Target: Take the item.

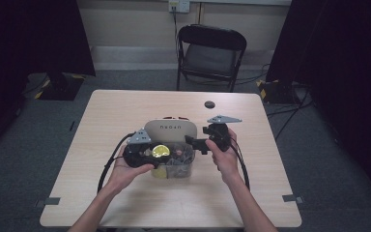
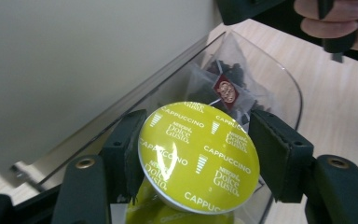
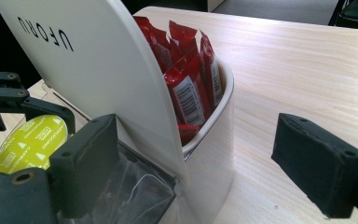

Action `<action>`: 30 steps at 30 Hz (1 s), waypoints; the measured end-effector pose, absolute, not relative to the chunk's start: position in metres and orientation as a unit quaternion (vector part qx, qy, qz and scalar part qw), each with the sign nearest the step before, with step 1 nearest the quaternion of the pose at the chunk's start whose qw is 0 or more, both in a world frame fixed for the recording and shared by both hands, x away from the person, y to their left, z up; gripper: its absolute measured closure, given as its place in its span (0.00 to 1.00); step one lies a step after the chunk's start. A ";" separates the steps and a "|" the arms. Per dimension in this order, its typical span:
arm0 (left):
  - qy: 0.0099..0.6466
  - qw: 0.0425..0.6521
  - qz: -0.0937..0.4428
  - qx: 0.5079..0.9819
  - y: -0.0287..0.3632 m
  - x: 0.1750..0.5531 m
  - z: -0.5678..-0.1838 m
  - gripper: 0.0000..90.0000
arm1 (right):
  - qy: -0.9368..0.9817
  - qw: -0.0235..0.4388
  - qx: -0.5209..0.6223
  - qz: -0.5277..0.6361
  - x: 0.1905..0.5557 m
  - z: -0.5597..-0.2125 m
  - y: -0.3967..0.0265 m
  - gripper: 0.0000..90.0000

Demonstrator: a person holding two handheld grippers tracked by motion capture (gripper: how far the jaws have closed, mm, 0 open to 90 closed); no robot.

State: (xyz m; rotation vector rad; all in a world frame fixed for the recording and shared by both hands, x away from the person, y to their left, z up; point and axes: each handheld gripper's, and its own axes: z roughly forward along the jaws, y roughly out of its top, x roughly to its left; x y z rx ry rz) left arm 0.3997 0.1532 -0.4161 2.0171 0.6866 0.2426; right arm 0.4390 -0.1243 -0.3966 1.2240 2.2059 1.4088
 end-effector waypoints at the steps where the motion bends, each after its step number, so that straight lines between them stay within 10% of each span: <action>1: 0.280 0.484 0.095 0.824 0.153 0.400 -0.417 0.43 | 0.757 0.126 0.421 0.483 0.439 -0.397 -0.124 0.16; 30: 0.286 0.516 0.080 0.803 0.166 0.393 -0.402 0.44 | 0.760 0.118 0.420 0.482 0.440 -0.400 -0.121 0.15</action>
